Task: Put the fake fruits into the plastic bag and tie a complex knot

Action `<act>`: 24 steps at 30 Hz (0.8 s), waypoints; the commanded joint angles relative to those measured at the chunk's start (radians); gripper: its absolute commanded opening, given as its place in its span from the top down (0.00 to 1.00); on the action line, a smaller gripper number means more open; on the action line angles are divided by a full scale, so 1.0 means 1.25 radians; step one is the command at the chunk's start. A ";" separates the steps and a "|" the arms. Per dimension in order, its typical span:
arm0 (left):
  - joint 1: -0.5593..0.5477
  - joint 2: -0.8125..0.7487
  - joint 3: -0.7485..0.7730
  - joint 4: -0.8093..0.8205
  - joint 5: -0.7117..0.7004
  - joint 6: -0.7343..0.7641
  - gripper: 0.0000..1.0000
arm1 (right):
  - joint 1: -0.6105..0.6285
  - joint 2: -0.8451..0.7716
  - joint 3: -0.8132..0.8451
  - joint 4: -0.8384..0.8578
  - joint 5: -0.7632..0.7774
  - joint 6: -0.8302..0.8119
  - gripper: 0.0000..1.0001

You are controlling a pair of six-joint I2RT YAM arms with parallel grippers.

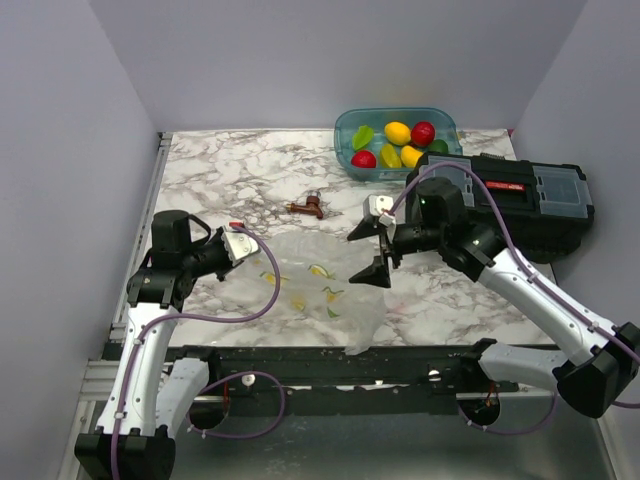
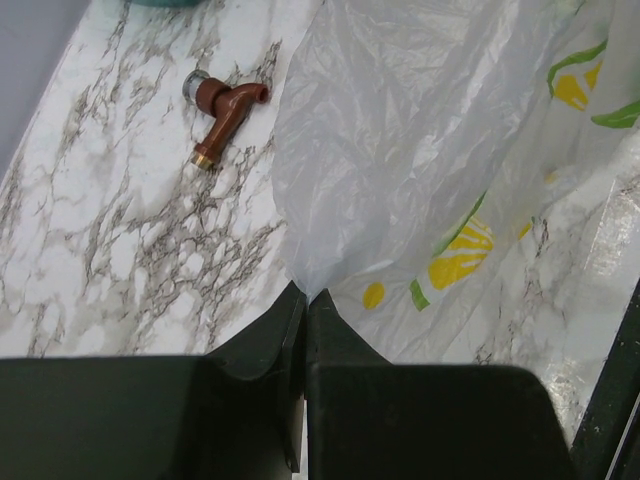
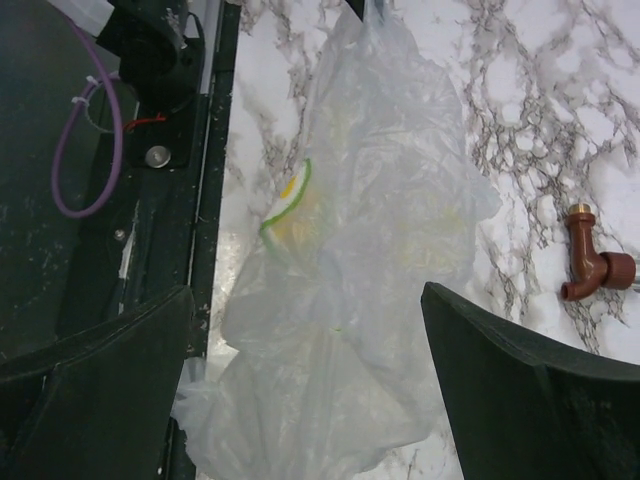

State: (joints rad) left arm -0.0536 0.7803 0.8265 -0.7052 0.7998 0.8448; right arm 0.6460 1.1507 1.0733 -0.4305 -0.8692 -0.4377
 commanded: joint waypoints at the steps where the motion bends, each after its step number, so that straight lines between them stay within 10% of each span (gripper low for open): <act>1: -0.005 -0.005 0.022 -0.010 0.018 0.002 1.00 | 0.002 0.020 -0.053 0.108 0.086 0.048 0.03; 7: -0.006 0.000 0.038 -0.013 0.035 -0.012 1.00 | 0.002 0.099 -0.064 0.147 0.184 0.057 0.10; 13: 0.066 0.012 0.047 -0.025 0.052 -0.040 1.00 | 0.001 0.077 -0.085 0.096 0.254 0.006 0.96; 24: 0.314 0.178 0.200 -0.268 0.208 0.079 0.94 | -0.106 0.052 0.021 0.063 0.080 0.083 0.99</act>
State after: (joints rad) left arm 0.2691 0.9340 0.9516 -0.8410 1.0851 0.7986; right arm 0.5816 1.2205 1.0309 -0.2775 -0.6903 -0.3992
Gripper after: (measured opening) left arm 0.025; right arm 0.012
